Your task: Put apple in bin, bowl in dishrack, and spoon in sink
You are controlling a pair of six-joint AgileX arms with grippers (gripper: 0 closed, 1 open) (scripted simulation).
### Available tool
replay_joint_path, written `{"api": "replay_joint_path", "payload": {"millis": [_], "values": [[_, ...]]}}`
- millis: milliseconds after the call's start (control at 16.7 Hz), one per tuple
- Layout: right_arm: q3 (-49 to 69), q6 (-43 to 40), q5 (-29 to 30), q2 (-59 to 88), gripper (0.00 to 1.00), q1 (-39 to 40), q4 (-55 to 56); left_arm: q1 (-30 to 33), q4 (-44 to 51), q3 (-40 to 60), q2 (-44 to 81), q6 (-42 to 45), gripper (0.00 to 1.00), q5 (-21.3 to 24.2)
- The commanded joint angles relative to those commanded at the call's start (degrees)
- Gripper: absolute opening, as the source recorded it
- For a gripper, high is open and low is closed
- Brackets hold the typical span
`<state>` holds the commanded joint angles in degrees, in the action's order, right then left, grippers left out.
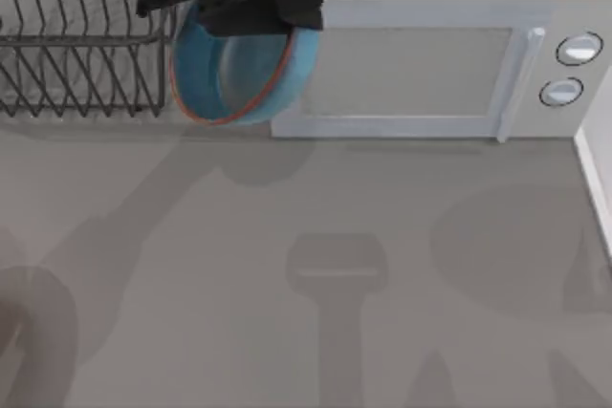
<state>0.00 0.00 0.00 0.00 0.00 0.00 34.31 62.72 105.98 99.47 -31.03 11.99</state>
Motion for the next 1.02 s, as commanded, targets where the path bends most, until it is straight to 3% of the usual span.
{"api": "replay_joint_path", "payload": {"millis": [300,720,1020], "values": [[0.0,0.0,0.0,0.0,1.0,0.0,0.0,-9.0,-10.6,-14.7,-13.6,8.7,0.0,3.3],[0.0,0.0,0.0,0.0,1.0,0.0,0.0,-35.3,-39.3,-33.5,-39.1,24.3,0.0,1.6],[0.0,0.0,0.0,0.0,1.0,0.0,0.0,-44.4,-49.5,-41.9,-48.2,31.5,0.0,-0.1]]}}
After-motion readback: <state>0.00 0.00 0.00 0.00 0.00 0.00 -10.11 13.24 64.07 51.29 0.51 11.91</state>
